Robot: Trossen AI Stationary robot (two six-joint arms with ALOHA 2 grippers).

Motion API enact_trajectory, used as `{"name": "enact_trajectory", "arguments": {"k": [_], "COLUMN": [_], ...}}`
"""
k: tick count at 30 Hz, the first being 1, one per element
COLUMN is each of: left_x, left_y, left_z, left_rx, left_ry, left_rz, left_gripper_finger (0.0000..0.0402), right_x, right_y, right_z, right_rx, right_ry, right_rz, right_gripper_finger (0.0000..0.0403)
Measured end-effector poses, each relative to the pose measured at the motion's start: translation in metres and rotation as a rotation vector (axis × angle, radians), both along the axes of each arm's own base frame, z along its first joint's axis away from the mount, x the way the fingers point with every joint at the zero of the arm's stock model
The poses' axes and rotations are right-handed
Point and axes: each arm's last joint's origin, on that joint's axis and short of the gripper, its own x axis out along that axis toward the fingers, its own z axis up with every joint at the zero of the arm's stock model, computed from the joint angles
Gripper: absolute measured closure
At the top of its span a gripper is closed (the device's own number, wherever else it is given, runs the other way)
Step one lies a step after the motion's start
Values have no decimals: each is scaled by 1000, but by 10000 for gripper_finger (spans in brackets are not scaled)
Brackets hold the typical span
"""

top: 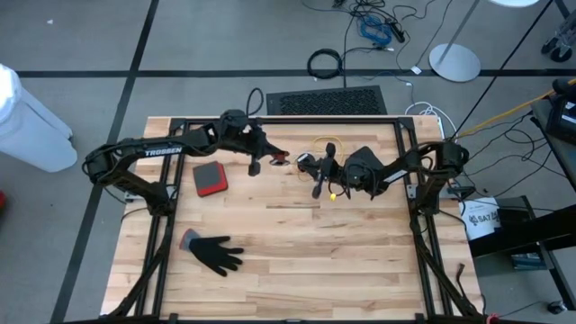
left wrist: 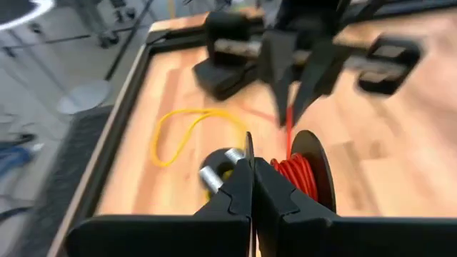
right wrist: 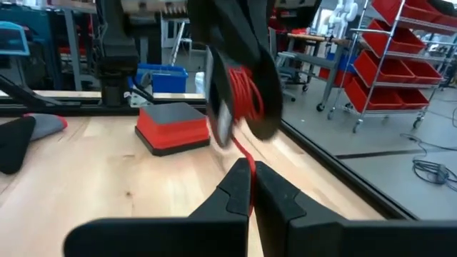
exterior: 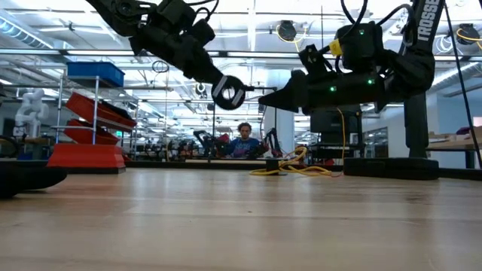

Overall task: Coil cords
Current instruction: Coil the red wire into the spool

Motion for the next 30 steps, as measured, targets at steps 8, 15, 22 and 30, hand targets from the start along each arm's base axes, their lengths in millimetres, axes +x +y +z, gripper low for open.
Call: {"name": "enact_trajectory", "arguments": {"k": [8,15,22,30], "left_x": [17,34,46,60], "left_y": [-7,-18,-27,-32], "left_z": [-17,-22,-24,-25], "left_rx": [162,354,514,614], "left_ry": [69,78,62,-29], "left_rz": [40,164,291,406], "left_gripper_finger": [401,401,401,402], "right_x": [5,18,23,30], "right_y": [-1,-3,-5,-7], "right_z": [17,32,40,51], "right_rx": [23,32,26,1], "right_ry": [14,40,12,-24], "right_rz": [17,5,-12,-41], "right_gripper_finger": [402,403,403,403]}}
